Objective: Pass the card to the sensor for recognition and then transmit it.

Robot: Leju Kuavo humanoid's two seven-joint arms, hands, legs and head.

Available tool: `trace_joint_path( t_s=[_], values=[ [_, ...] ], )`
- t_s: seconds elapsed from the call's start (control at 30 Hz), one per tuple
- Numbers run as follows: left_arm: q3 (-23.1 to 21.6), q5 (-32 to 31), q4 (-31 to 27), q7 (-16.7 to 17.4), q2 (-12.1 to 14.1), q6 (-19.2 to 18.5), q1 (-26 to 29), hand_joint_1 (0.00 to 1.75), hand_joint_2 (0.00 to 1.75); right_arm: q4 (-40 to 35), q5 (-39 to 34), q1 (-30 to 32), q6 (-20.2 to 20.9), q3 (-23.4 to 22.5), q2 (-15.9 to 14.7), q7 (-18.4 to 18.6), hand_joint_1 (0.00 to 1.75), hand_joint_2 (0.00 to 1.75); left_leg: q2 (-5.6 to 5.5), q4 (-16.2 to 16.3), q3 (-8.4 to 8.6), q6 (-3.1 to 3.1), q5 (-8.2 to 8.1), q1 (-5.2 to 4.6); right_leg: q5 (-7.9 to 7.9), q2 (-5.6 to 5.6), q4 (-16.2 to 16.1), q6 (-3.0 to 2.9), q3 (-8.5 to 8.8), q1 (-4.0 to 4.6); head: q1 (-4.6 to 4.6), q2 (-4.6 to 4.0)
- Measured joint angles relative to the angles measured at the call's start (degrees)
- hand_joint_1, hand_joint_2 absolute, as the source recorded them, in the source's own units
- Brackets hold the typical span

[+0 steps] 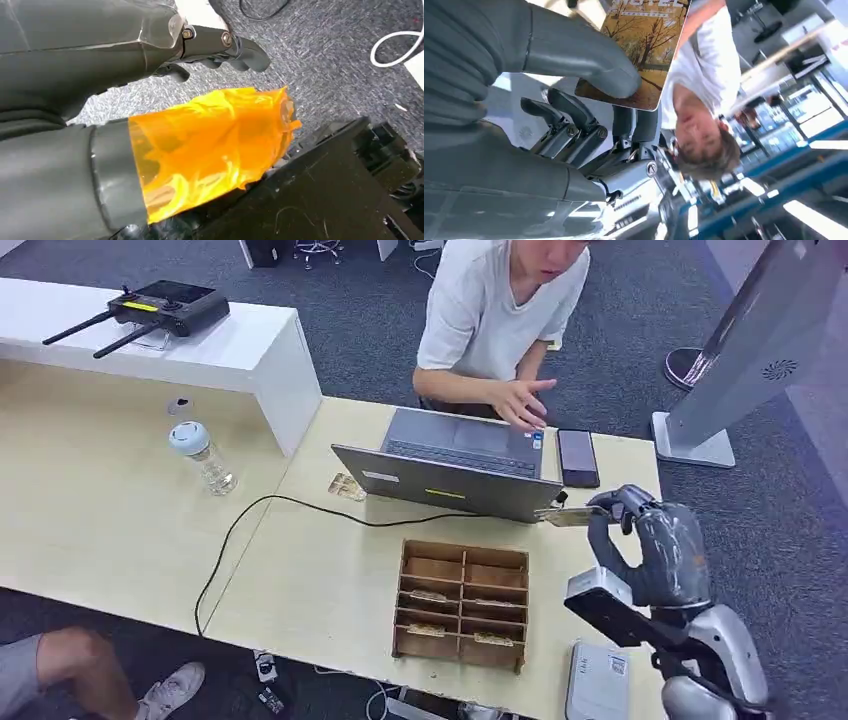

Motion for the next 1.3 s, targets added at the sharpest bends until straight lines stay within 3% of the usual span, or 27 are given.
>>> trace_joint_path(
  t_s=[0.87, 1.03, 1.07, 1.1, 1.23, 1.27, 1.3],
  values=[
    [-1.6, -2.2, 0.0, 1.6, -0.6, -1.4, -1.6, 0.0, 0.0, 5.8, 11.9, -8.3, -6.8, 1.6, 5.3, 3.6, 1.75, 1.75, -0.02, 0.0, -0.01, -0.02, 0.01, 0.0, 0.01, -0.01, 0.0, -0.02, 0.0, 0.0, -0.02, 0.0],
    [-1.8, -2.6, 0.0, 1.9, -0.6, -1.6, -1.8, 0.0, 0.0, 7.5, 10.5, -9.5, -6.5, 1.6, 6.3, 4.2, 1.75, 1.75, -0.01, 0.0, 0.0, -0.03, 0.02, 0.01, 0.03, 0.0, 0.0, -0.04, 0.0, 0.01, 0.0, 0.0],
    [-1.8, -2.6, 0.0, 1.9, -0.6, -1.6, -1.8, 0.0, 0.0, 7.8, 9.2, -9.8, -5.8, 1.6, 6.6, 4.1, 1.29, 1.75, 0.0, 0.0, 0.0, -0.03, 0.02, 0.01, 0.04, 0.0, 0.0, -0.05, 0.0, 0.01, 0.0, 0.0],
    [-1.8, -2.6, 0.0, 1.9, -0.6, -1.6, -1.9, 0.0, 0.0, 8.1, 8.2, -10.0, -5.3, 1.6, 6.9, 4.0, 0.0, 1.75, 0.0, 0.0, 0.0, -0.03, 0.02, 0.01, 0.04, 0.0, 0.0, -0.05, -0.01, 0.01, 0.0, 0.0],
    [-1.9, -2.6, 0.0, 1.9, -0.6, -1.6, -2.0, 0.0, 0.0, 9.0, 5.9, -10.6, -3.2, 1.6, 7.7, 3.9, 0.0, 1.75, -0.01, 0.0, 0.0, -0.06, 0.05, 0.01, 0.05, 0.0, 0.0, -0.06, 0.0, 0.01, 0.0, 0.0],
    [-1.9, -2.6, 0.0, 1.9, -0.6, -1.6, -2.0, 0.0, 0.0, 9.1, 5.0, -10.7, -2.5, 1.7, 7.8, 3.7, 0.0, 0.0, -0.01, 0.0, 0.0, -0.06, 0.05, 0.01, 0.04, 0.0, 0.0, -0.06, 0.0, 0.01, 0.0, 0.0],
    [-1.9, -2.5, 0.0, 1.9, -0.6, -1.6, -2.0, 0.0, 0.0, 9.3, 3.9, -10.8, -1.7, 1.7, 7.9, 3.4, 0.0, 0.0, -0.02, 0.0, -0.01, -0.06, 0.05, 0.01, 0.04, 0.0, 0.0, -0.06, 0.0, 0.01, 0.0, 0.0]
  ],
)
